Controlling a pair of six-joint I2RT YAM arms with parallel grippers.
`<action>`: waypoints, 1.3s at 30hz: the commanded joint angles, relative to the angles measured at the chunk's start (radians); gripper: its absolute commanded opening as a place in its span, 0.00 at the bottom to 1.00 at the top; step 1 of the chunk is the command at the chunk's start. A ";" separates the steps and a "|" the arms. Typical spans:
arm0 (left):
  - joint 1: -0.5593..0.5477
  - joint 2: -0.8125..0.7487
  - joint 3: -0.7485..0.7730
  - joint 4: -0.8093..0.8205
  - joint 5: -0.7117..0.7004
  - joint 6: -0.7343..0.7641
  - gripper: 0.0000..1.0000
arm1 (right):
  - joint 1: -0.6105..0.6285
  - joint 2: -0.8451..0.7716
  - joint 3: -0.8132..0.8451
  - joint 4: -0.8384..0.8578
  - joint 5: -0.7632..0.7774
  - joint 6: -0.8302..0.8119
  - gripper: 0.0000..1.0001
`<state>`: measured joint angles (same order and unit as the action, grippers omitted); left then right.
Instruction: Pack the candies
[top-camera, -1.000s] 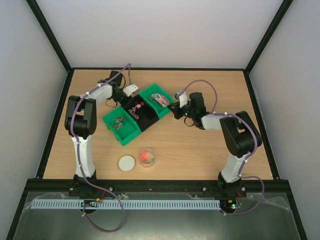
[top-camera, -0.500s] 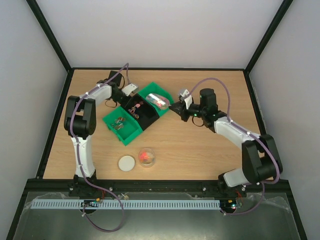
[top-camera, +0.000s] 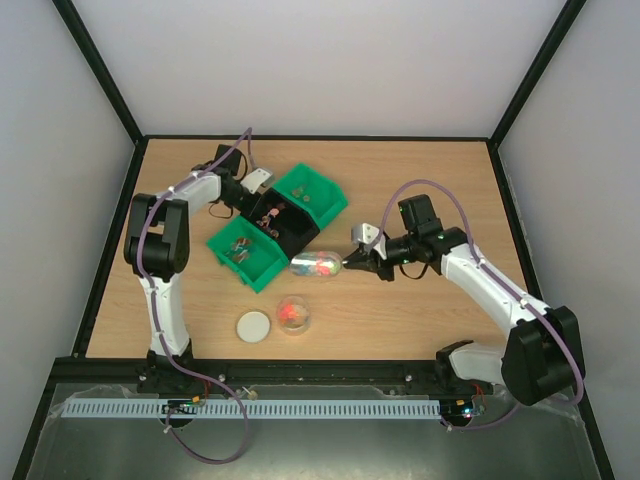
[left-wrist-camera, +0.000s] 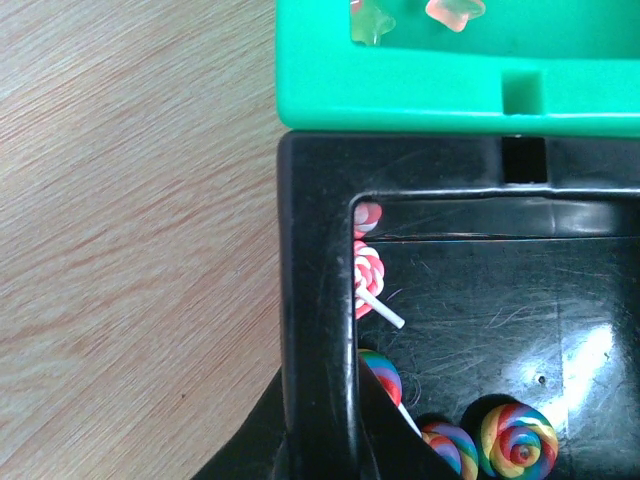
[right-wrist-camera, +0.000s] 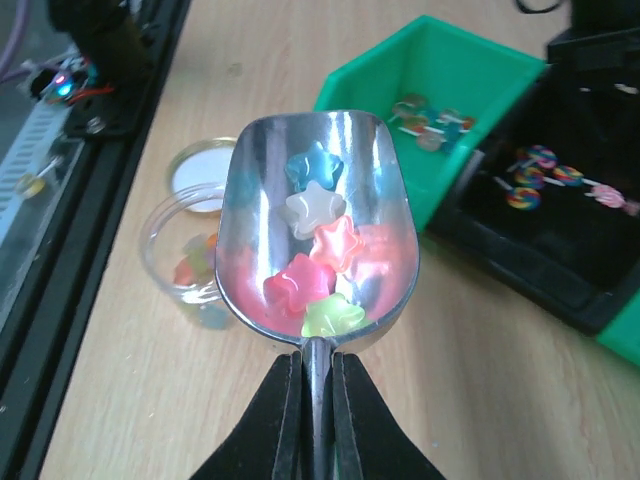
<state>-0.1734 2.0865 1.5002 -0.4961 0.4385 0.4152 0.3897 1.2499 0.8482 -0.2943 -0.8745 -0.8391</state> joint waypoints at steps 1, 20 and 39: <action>0.003 -0.021 -0.042 -0.025 0.014 -0.035 0.06 | 0.030 -0.023 0.056 -0.312 -0.029 -0.287 0.01; 0.003 -0.061 -0.097 0.007 -0.006 -0.069 0.05 | 0.276 0.106 0.216 -0.539 0.285 -0.361 0.01; 0.003 -0.079 -0.126 0.025 -0.022 -0.083 0.03 | 0.380 0.169 0.326 -0.548 0.470 -0.166 0.01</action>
<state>-0.1734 2.0247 1.4048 -0.4358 0.4068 0.3538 0.7483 1.3972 1.1206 -0.7860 -0.4477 -1.0534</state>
